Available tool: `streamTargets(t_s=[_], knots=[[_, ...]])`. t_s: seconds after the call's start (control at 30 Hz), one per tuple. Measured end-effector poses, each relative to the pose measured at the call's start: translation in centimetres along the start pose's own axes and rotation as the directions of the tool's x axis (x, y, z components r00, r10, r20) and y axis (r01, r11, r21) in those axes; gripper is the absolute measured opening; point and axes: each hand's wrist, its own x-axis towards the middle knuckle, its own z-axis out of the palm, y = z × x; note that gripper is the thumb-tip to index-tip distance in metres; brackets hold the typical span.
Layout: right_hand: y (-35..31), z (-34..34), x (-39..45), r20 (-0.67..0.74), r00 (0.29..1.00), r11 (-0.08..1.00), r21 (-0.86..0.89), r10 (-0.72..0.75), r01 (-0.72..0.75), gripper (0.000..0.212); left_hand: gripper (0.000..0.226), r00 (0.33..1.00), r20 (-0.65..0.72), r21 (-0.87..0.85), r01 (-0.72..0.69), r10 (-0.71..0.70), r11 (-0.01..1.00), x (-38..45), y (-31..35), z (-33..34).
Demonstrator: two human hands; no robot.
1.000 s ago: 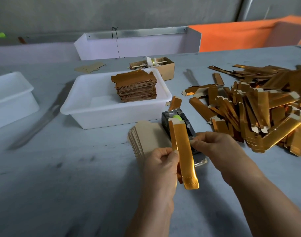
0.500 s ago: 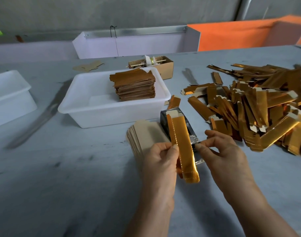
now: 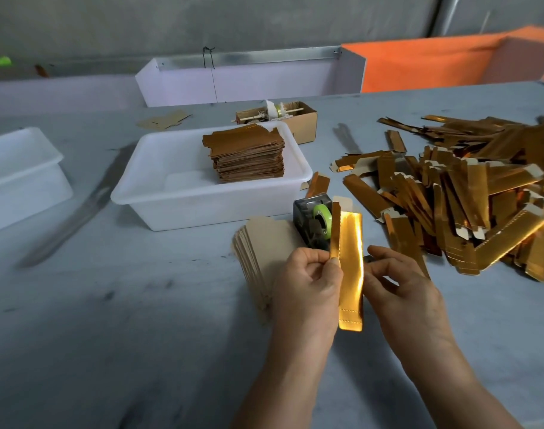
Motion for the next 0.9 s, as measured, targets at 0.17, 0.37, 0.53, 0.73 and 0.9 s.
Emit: streamTargets(t_s=[0.17, 0.37, 0.53, 0.73, 0.9], knots=[[-0.6, 0.0, 0.3, -0.001, 0.961, 0.821, -0.52, -0.277, 0.236, 0.008, 0.006, 1.0, -0.004, 0.068, 0.016, -0.016, 0.998, 0.2, 0.2, -0.1], [-1.0, -1.8, -0.5, -0.086, 0.989, 0.977, -0.187, -0.116, 0.099, 0.007, 0.006, 0.997, 0.029, 0.085, 0.065, -0.068, 0.994, 0.1, 0.9, -0.8], [-2.9, -4.7, -0.3, 0.221, 0.973, 0.947, 0.29, 0.072, -0.136, 0.012, 0.008, 0.981, 0.08, -0.147, 0.186, -0.175, 0.972, -0.3, 1.5, -1.0], [-4.3, -4.7, -0.3, 0.34, 0.927, 0.964, 0.255, -0.159, 0.072, 0.023, 0.002, 0.971, 0.128, -0.242, 0.226, -0.2, 0.944, -0.7, 1.6, -1.4], [-4.3, -4.2, -0.1, 0.338, 0.911, 0.965, 0.19, -0.235, 0.178, 0.018, 0.002, 0.97, 0.139, -0.253, 0.231, -0.201, 0.94, -0.9, 1.8, -1.7]])
